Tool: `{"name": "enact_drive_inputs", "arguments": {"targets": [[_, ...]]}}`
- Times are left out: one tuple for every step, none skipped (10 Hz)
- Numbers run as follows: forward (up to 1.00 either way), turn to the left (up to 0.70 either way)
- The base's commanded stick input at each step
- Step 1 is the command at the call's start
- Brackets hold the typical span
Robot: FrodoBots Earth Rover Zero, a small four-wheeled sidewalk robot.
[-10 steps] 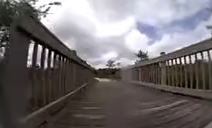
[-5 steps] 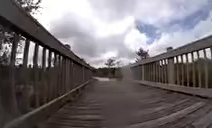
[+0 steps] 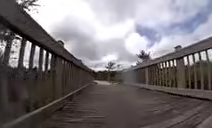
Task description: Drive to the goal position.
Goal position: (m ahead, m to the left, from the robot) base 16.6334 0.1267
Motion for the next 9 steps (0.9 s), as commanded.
{"name": "enact_drive_inputs", "arguments": {"targets": [[0.69, 0.01], [0.69, 0.01], [0.69, 0.01], [0.69, 0.01], [0.69, 0.01], [0.69, 0.01], [0.69, 0.01], [0.69, 0.01], [0.69, 0.01]]}}
